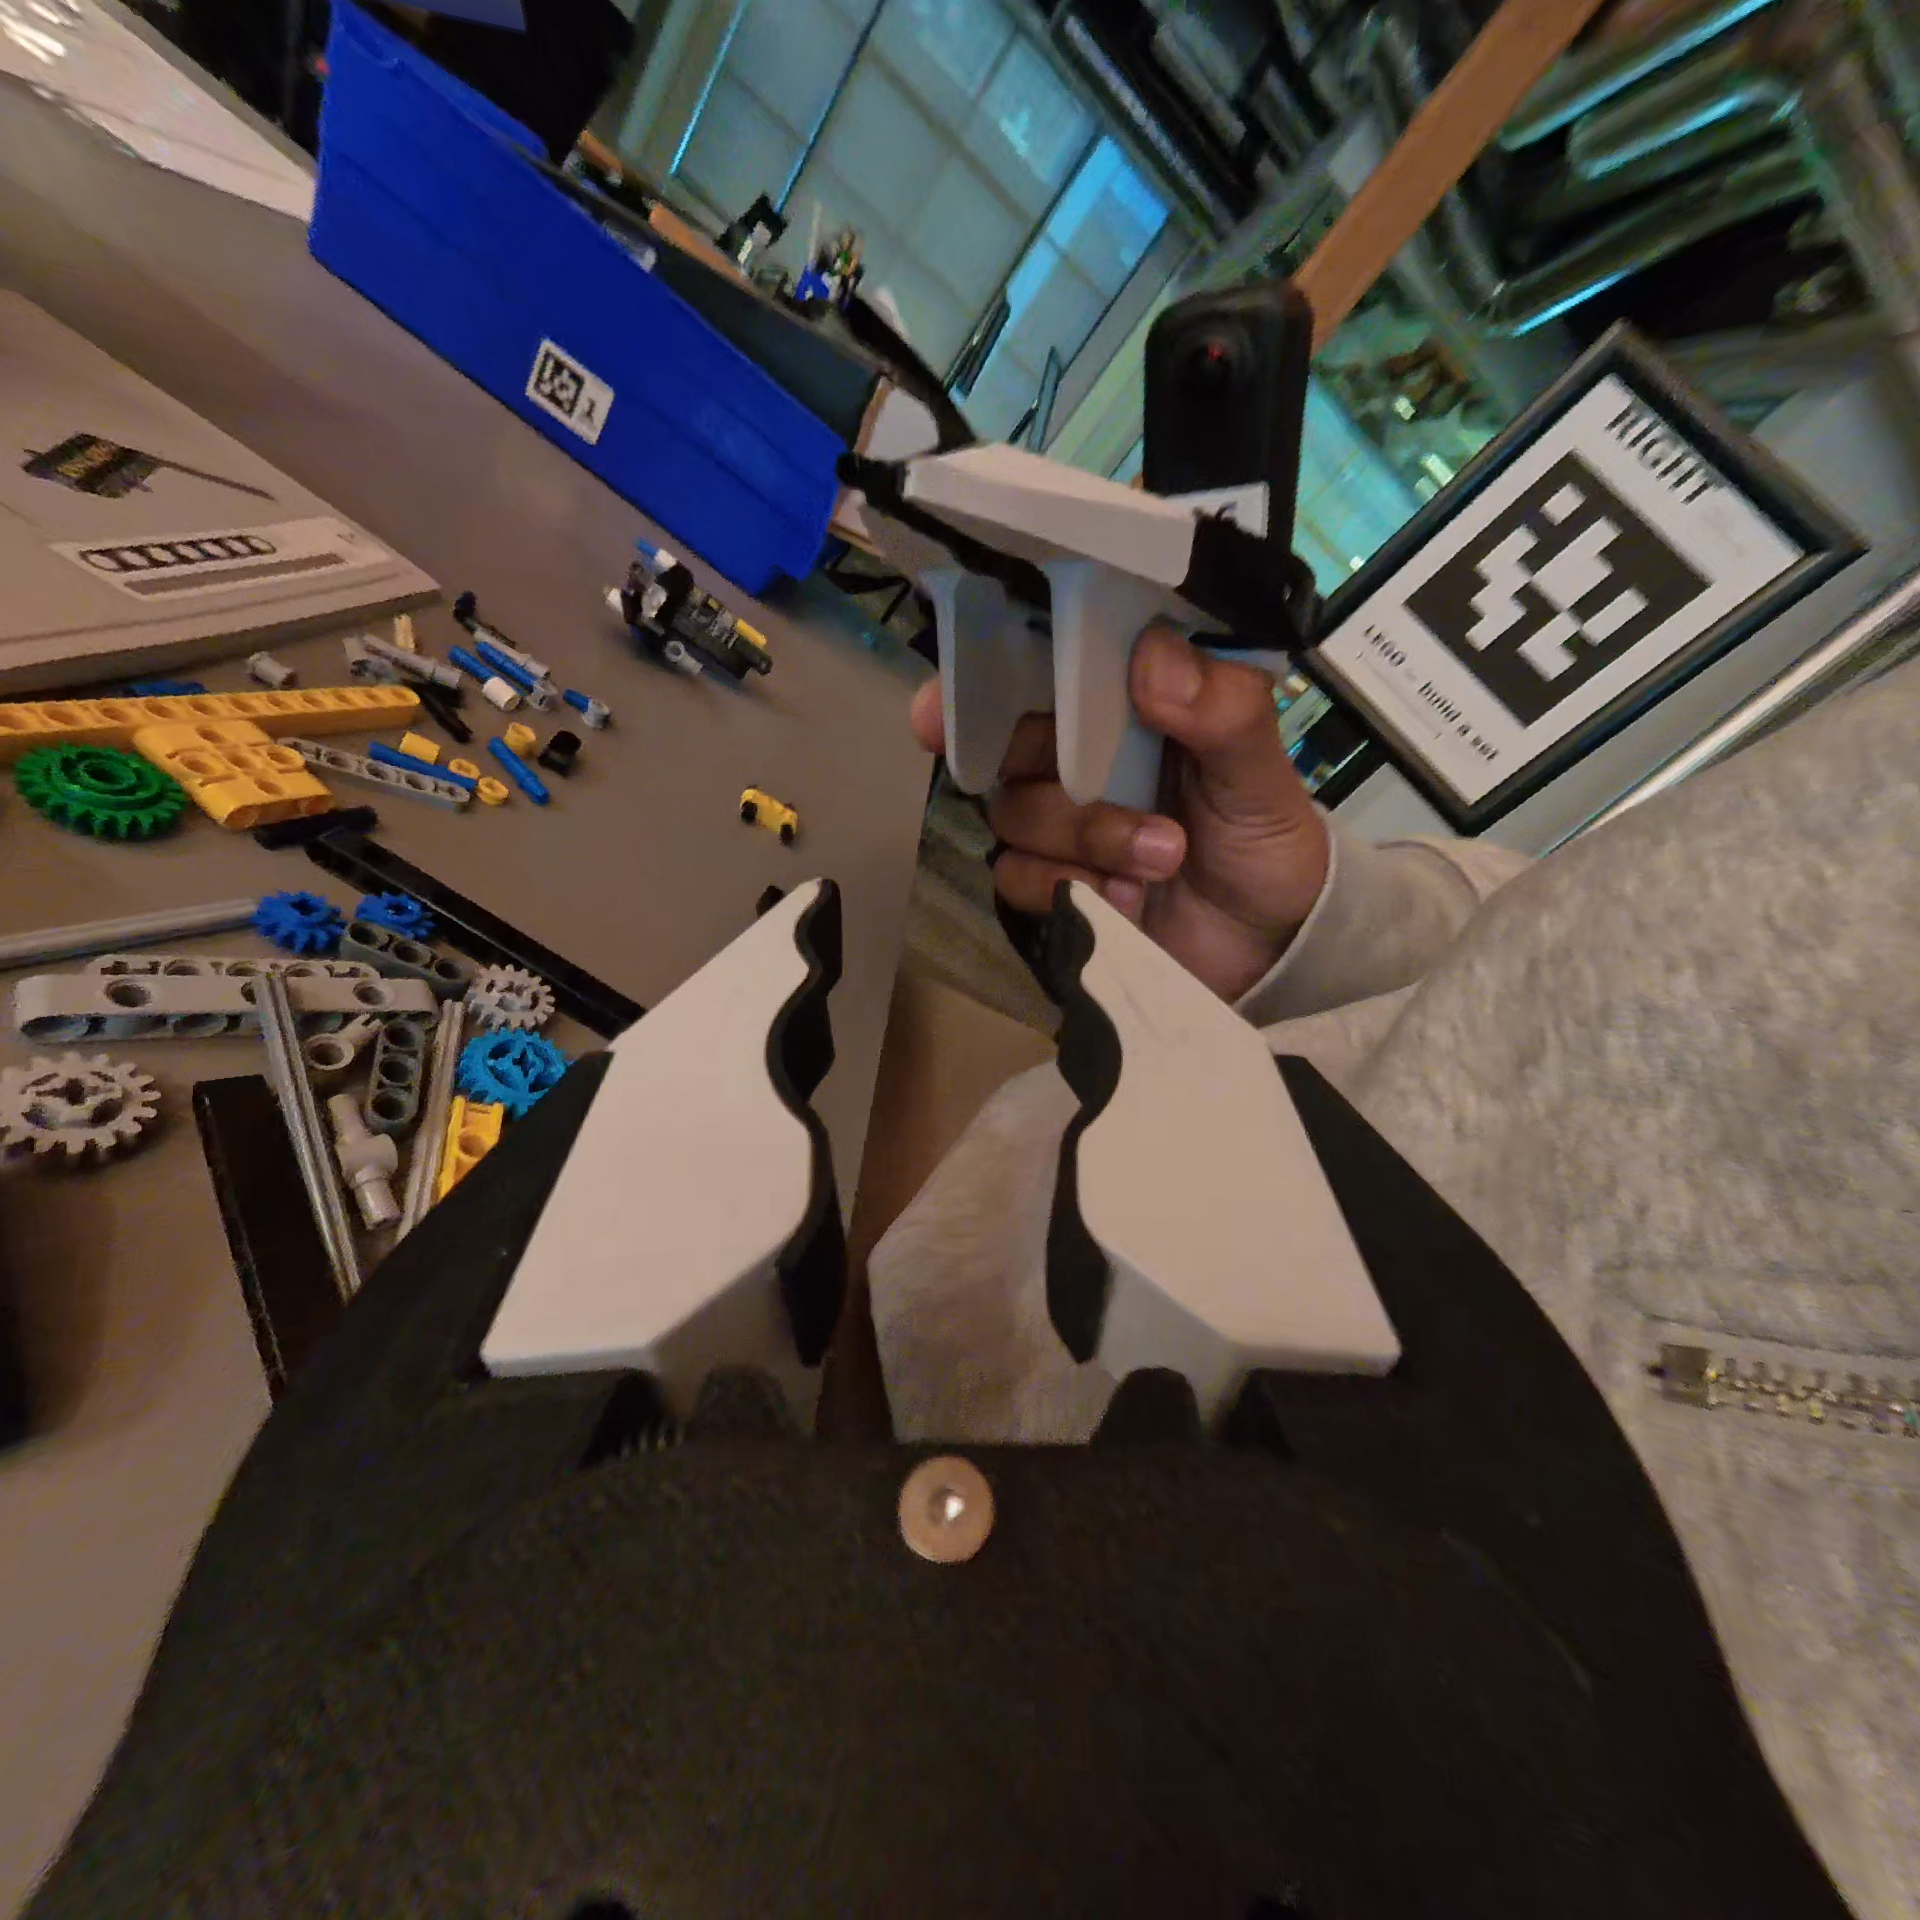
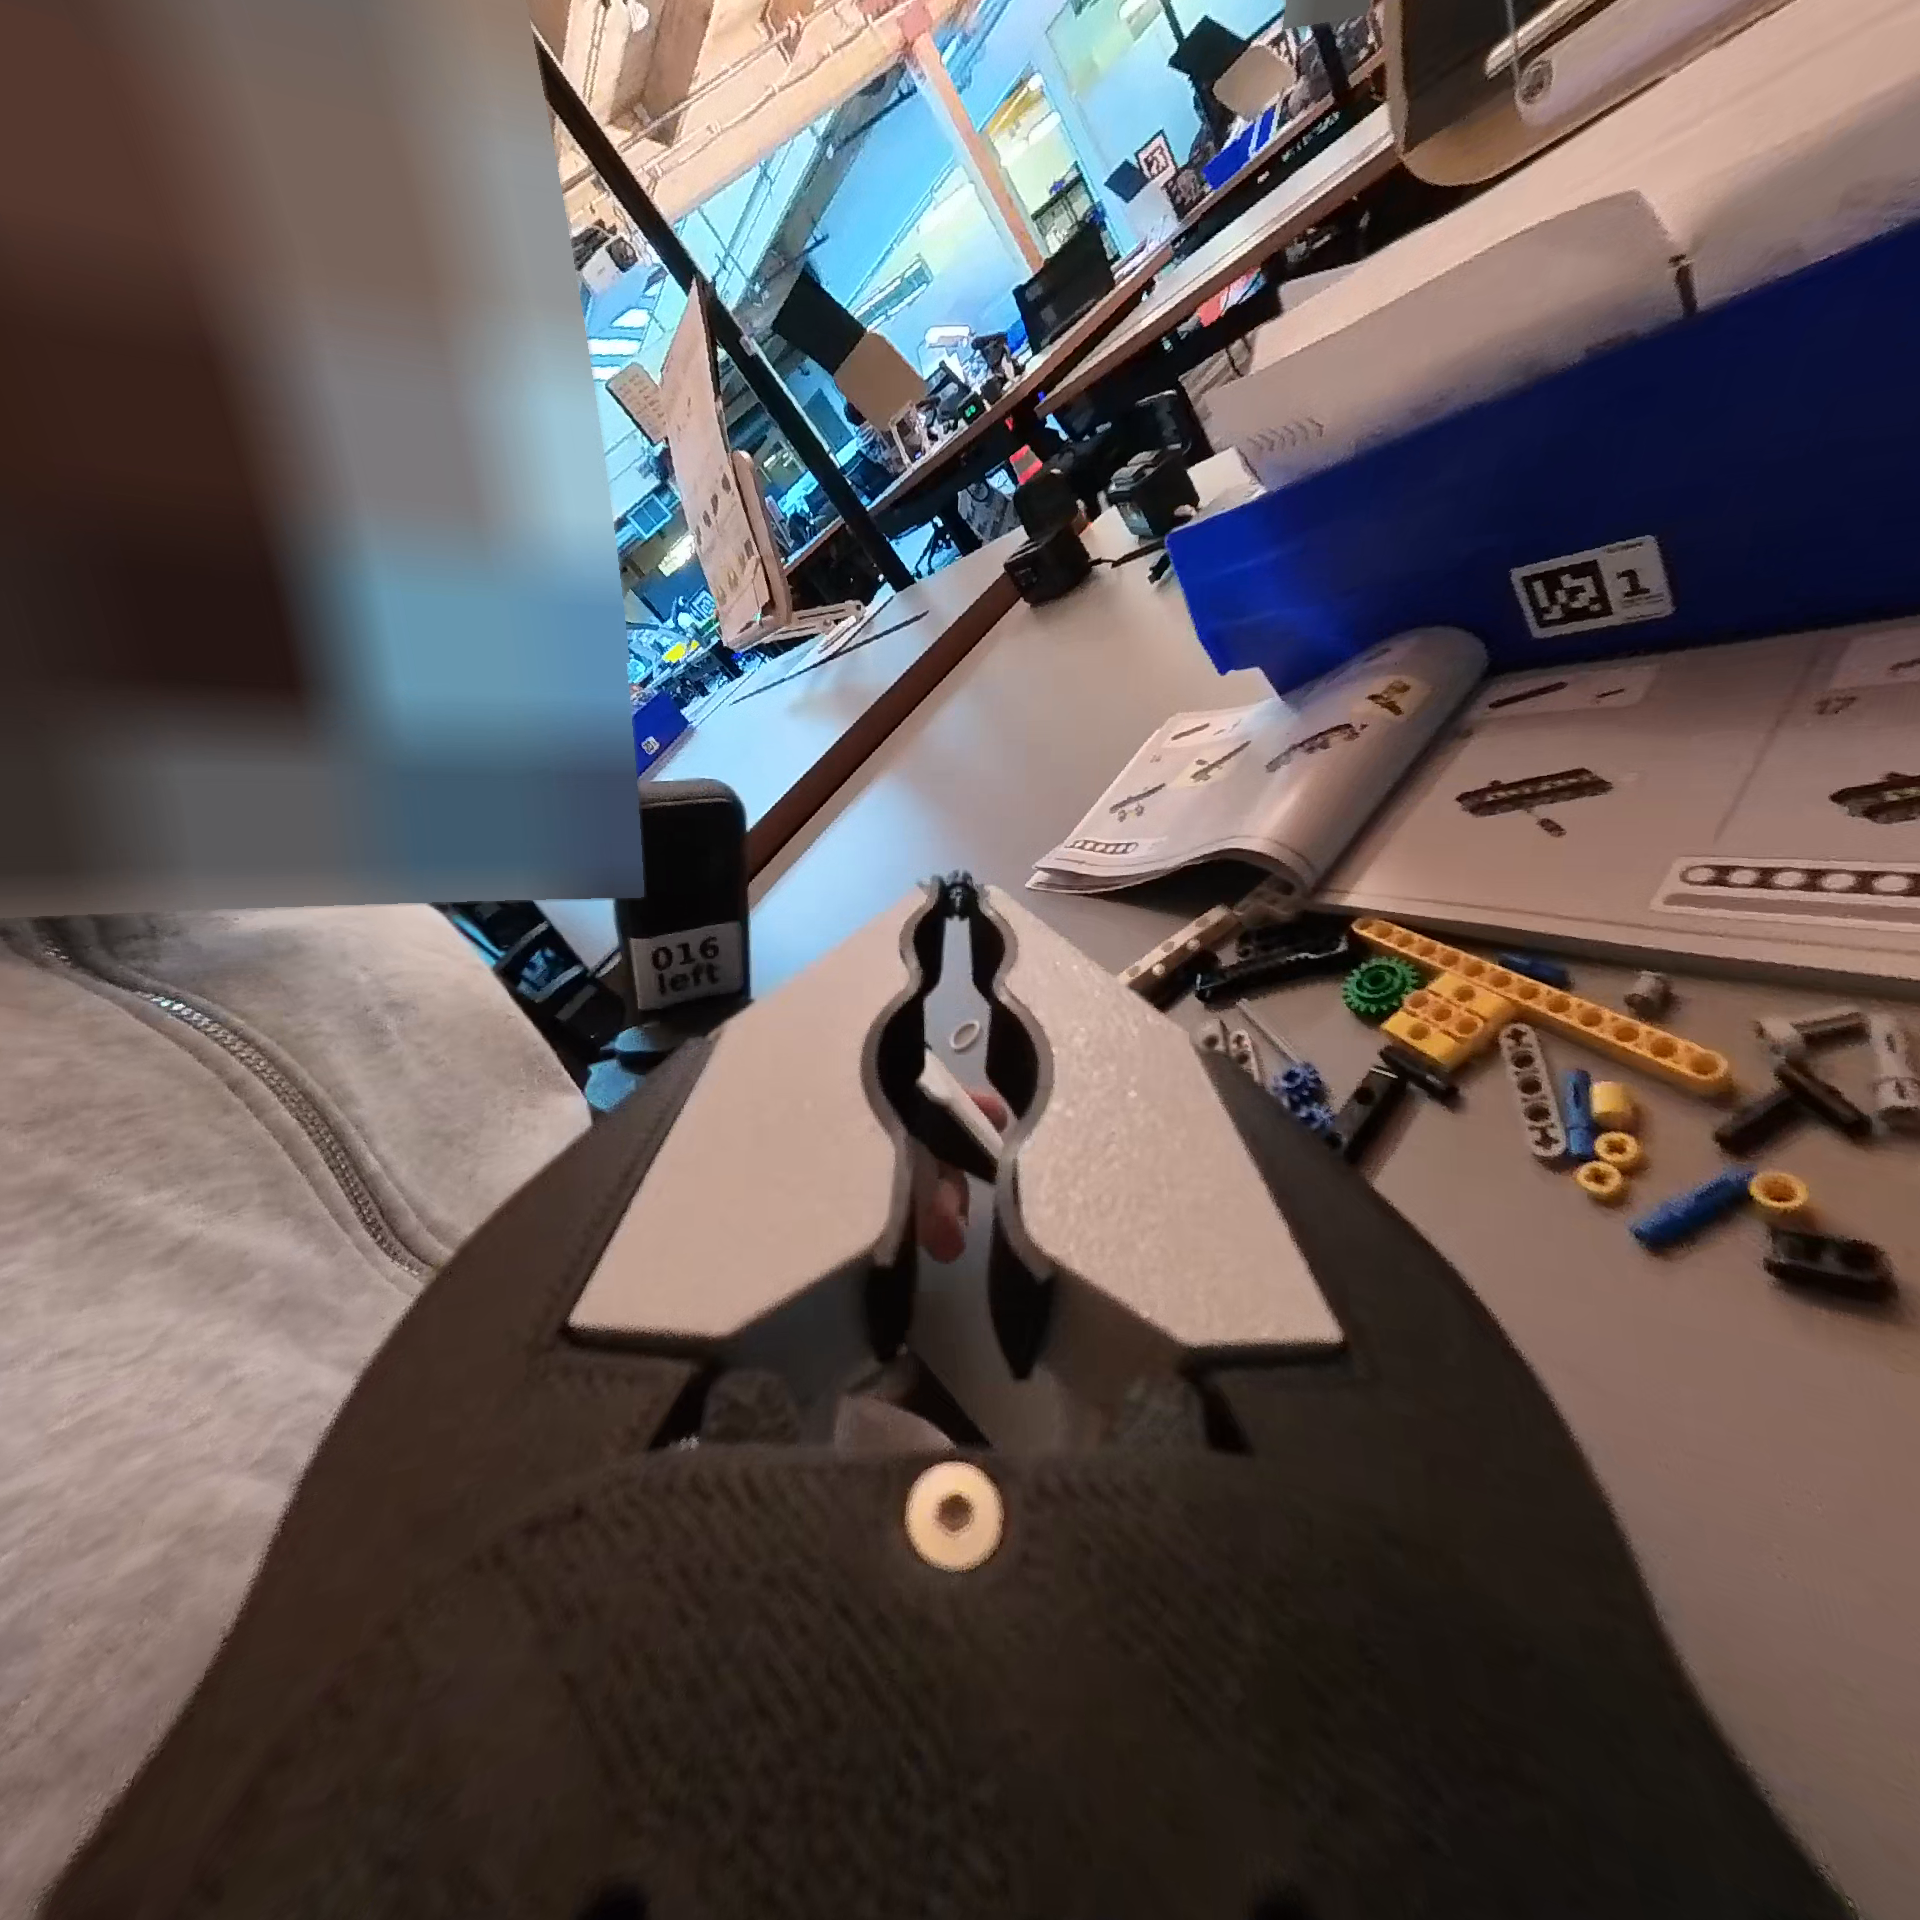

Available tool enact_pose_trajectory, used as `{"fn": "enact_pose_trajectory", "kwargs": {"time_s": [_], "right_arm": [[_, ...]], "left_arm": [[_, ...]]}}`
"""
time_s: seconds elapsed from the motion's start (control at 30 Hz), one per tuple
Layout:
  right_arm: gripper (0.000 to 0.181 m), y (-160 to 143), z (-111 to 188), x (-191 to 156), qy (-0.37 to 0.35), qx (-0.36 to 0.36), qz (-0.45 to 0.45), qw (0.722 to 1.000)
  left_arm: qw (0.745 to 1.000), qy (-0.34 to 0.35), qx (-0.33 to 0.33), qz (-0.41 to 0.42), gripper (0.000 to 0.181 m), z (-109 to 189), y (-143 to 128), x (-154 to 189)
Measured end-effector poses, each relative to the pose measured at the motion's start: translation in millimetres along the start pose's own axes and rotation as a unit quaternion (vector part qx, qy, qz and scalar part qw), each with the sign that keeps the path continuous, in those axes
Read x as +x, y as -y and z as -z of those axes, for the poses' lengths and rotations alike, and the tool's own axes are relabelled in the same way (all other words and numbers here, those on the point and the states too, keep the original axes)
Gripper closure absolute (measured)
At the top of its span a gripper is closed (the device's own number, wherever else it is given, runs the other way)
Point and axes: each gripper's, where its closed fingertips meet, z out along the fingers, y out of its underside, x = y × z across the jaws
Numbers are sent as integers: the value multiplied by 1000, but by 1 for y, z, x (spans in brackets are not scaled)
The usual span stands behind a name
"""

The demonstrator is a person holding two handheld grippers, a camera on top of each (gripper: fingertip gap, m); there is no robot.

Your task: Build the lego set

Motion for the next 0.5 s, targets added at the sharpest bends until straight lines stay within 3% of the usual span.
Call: {"fn": "enact_pose_trajectory", "kwargs": {"time_s": [0.03,0.23,0.5], "right_arm": [[179,-1,-1,-1,-2,0,1,1000],[179,-9,9,-6,-18,-10,0,1000],[179,10,4,-4,24,1,-16,1000]], "left_arm": [[1000,-5,9,8,143,2,3,0],[1000,1,18,10,143,3,6,-1],[999,31,13,10,143,0,5,-13]]}}
